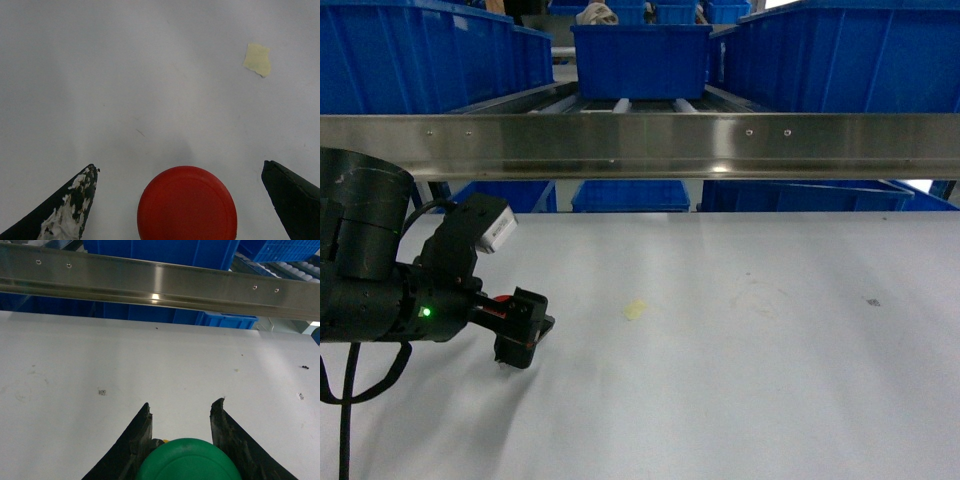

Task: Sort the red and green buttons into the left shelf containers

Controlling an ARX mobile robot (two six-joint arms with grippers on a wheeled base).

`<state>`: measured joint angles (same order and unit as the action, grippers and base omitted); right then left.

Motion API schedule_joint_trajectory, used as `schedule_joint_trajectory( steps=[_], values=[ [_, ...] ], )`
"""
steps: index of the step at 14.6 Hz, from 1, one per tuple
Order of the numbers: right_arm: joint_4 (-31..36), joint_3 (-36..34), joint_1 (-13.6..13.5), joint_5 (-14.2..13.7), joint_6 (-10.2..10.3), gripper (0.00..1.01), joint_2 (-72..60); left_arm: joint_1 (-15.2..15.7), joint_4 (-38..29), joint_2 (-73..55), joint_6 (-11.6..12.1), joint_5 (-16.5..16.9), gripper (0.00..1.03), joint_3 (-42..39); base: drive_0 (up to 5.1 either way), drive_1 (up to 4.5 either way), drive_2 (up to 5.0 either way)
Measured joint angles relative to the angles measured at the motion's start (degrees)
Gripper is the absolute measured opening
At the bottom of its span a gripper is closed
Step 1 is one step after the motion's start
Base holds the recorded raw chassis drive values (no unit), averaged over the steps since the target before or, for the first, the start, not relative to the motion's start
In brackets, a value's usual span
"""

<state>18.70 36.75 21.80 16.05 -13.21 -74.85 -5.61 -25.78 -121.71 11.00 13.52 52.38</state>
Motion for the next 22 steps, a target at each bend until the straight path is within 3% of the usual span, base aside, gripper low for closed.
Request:
schedule_joint_trajectory(
  steps=[4, 6, 12, 15, 18, 22],
  values=[
    [0.0, 0.0, 0.0, 0.0, 0.0, 0.31, 0.0, 1.7, -0.9, -2.1, 0.0, -0.5, 0.98, 1.0, 0.0, 0.0, 0.0],
    [0.0, 0.0, 0.0, 0.0, 0.0, 0.31, 0.0, 1.7, -0.9, -2.1, 0.0, -0.5, 0.78, 1.0, 0.0, 0.0, 0.0],
    [0.0, 0.0, 0.0, 0.0, 0.0, 0.31, 0.0, 1.7, -0.9, -2.1, 0.0, -0.4, 0.55, 1.0, 0.0, 0.0, 0.0],
    [0.0, 0.0, 0.0, 0.0, 0.0, 0.31, 0.0, 1.7, -0.9, -2.1, 0.0, -0.5, 0.34, 1.0, 0.0, 0.0, 0.0],
    [0.0, 0.0, 0.0, 0.0, 0.0, 0.31, 0.0, 1.7, -1.0, -2.1, 0.0, -0.5, 0.32, 1.0, 0.0, 0.0, 0.0],
    [0.0, 0.0, 0.0, 0.0, 0.0, 0.31, 0.0, 3.1, -14.8, 8.6, 0.4, -3.1, 0.32, -11.7, 0.0, 0.0, 0.0]
  ],
)
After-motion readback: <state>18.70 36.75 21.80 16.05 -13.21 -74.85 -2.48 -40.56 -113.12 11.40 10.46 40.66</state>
